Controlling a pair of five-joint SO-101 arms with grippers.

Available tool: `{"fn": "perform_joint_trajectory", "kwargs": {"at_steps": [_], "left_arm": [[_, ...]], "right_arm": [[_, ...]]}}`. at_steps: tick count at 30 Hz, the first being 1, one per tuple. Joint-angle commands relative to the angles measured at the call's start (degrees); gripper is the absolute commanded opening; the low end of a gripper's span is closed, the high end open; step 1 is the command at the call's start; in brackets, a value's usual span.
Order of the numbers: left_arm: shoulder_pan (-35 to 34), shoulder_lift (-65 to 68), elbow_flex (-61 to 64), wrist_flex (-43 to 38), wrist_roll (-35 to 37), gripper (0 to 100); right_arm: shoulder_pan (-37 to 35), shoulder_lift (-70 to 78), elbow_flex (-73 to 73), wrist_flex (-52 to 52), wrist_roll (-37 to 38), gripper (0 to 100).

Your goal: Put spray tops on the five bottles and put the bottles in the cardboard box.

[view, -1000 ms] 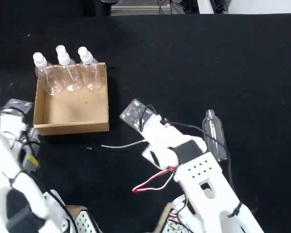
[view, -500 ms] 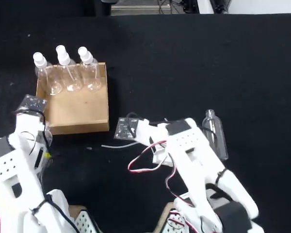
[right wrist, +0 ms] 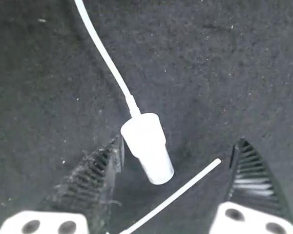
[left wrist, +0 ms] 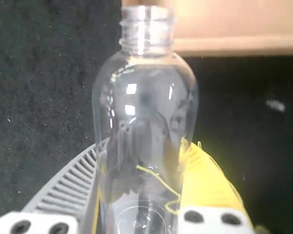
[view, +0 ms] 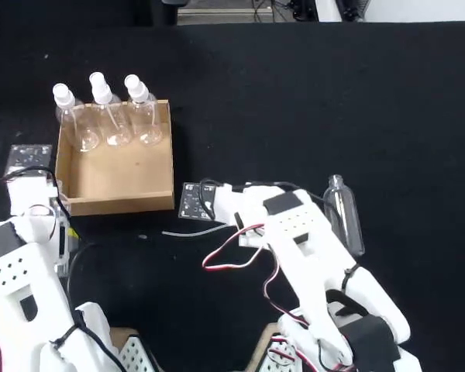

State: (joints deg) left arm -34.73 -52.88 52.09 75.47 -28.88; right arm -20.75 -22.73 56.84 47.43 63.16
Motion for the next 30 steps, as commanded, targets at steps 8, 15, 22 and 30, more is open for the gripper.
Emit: {"fn": "perform_joint_trajectory", "kwargs": {"at_steps": [8,15,22,30], "left_arm": [[0.7,-1.2,-2.8,-5.6,12.7,3],[0.7,-1.2,-3.1,-5.8,18.5,3],[4.4,-1.2,-2.8,-5.8,24.1,3],[19.1,-1.3,-5.2,-5.8,24.0,3]], "right_arm": [[0.9,4.8,0.6,-3.1,2.0,32.8],[2.7,14.5,-6.7,1.1,4.0,27.6],[7.2,15.0,-16.3,7.6,-1.1,2.7],[7.8,2.3,-25.8,26.2,-6.5,1.0]]}}
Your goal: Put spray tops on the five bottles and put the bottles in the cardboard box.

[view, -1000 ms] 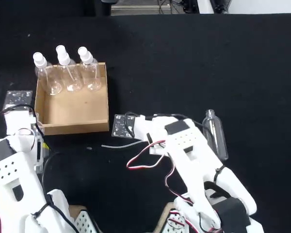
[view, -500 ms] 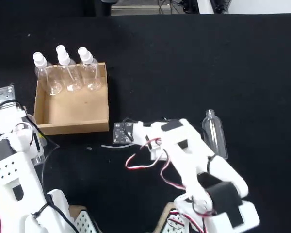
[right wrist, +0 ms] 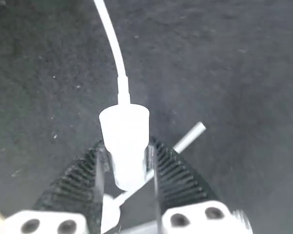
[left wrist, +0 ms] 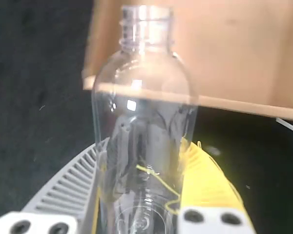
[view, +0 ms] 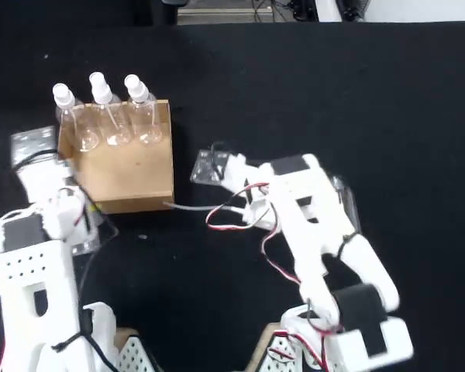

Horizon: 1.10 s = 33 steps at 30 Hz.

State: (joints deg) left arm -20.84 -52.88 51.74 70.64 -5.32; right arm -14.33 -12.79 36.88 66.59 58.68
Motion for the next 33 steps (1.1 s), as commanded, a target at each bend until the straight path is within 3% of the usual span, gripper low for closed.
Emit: {"fn": "perform_joint_trajectory", "kwargs": {"at_steps": [1,9,14,17,20,25,33], "left_arm": [[5.9,-1.3,-5.2,-1.0,0.4,3],[12.4,-1.3,-5.7,-1.0,0.4,3],[22.5,-1.3,-5.7,-1.2,0.4,3],[28.5,-1.3,-4.4,-6.2,0.4,3],[32.7,-1.3,-1.0,-16.8,0.4,3],[37.6,-1.3,11.3,-41.8,0.6,3],[44.4,-1.3,33.3,-82.8,0.6,3]], "right_arm": [[1.6,-9.7,-7.2,9.9,-2.6,1.0],[8.0,-16.6,-21.3,34.6,-0.2,1.0],[19.9,-16.8,-25.9,32.4,9.8,1.0],[25.8,-17.0,-26.2,31.1,13.3,1.1],[30.9,-17.0,-26.1,28.5,13.5,1.1],[37.0,-16.7,-26.0,27.3,13.5,1.4],[37.9,-16.7,-26.0,27.3,13.5,1.2]]}}
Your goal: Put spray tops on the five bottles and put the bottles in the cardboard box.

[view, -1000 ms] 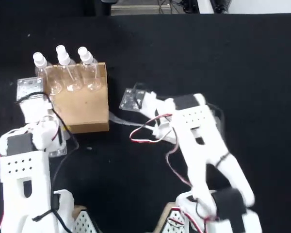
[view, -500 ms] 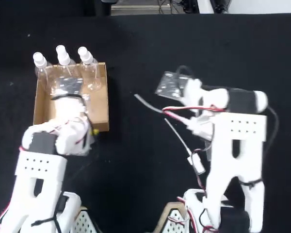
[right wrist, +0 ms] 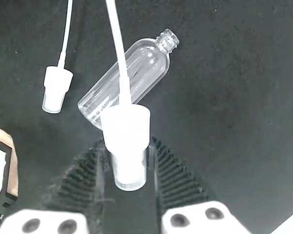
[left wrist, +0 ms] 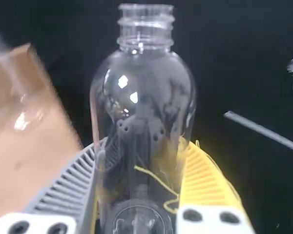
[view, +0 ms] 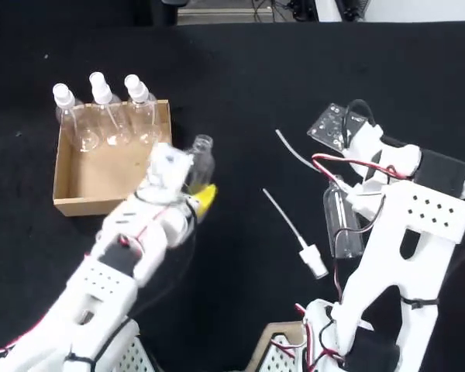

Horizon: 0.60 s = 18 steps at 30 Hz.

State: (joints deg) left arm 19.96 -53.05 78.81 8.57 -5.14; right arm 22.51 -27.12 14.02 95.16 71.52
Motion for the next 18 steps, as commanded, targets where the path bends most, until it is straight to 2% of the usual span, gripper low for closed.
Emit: {"fn": "perform_joint_trajectory", "kwargs": {"at_steps": [1,4,11,16,18], "left_arm": [[4.2,-1.1,7.9,-24.8,0.4,3],[5.7,-1.1,11.5,-34.5,0.4,3],[5.8,-0.9,18.0,-50.6,0.4,3],[5.3,-0.5,17.9,-51.6,0.3,3],[5.1,-0.5,17.9,-51.6,0.5,3]], "right_arm": [[1.1,-2.3,-3.2,-1.3,0.7,1.2],[1.1,-2.6,-3.4,-2.2,0.7,1.4],[2.0,-2.8,-3.5,-6.2,0.5,1.1],[2.0,-5.5,-3.6,-9.2,1.0,1.1],[2.0,-8.0,-4.4,-12.3,3.7,1.1]]}}
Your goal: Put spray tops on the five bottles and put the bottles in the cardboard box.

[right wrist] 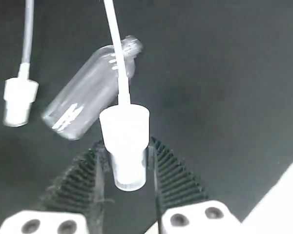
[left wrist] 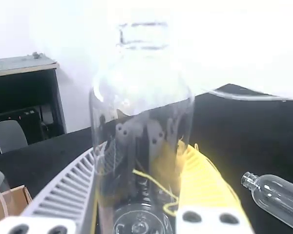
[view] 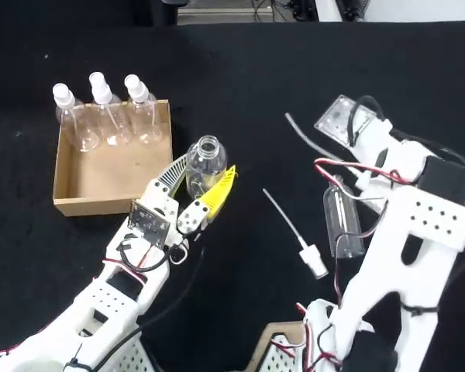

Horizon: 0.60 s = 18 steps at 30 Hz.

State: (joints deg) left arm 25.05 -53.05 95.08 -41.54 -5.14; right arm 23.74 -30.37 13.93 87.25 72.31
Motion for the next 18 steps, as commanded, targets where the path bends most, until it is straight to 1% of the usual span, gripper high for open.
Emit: {"fn": "perform_joint_trajectory", "kwargs": {"at_steps": [1,3,5,7,10,12,14,16,18], "left_arm": [[0.1,-0.5,1.6,-1.5,0.5,3],[0.1,-0.5,1.6,-1.5,0.5,3],[0.0,-0.5,1.6,-1.5,0.5,3],[0.1,-0.5,1.6,-1.5,0.5,3],[0.3,-0.5,1.6,-1.5,0.6,3],[0.4,-0.5,1.6,-1.5,0.6,3],[0.4,-0.5,1.6,-1.5,0.6,3],[0.2,-0.5,1.6,-1.5,0.6,3],[0.1,-0.5,1.6,-1.5,0.6,3]], "right_arm": [[0.8,-5.9,-4.6,-5.5,5.1,1.1],[0.1,-8.1,-4.2,-6.5,10.2,1.1],[-1.8,-9.6,-2.8,-5.2,14.3,1.1],[-3.3,-10.2,0.7,-3.3,16.4,1.1],[-4.0,-9.6,7.8,-3.8,19.7,1.1],[-2.6,-8.0,13.2,-8.1,22.7,1.1],[0.6,-5.1,18.7,-16.4,24.9,1.1],[5.1,-0.6,22.5,-25.4,25.5,1.1],[9.3,5.0,23.4,-31.2,25.4,1.1]]}}
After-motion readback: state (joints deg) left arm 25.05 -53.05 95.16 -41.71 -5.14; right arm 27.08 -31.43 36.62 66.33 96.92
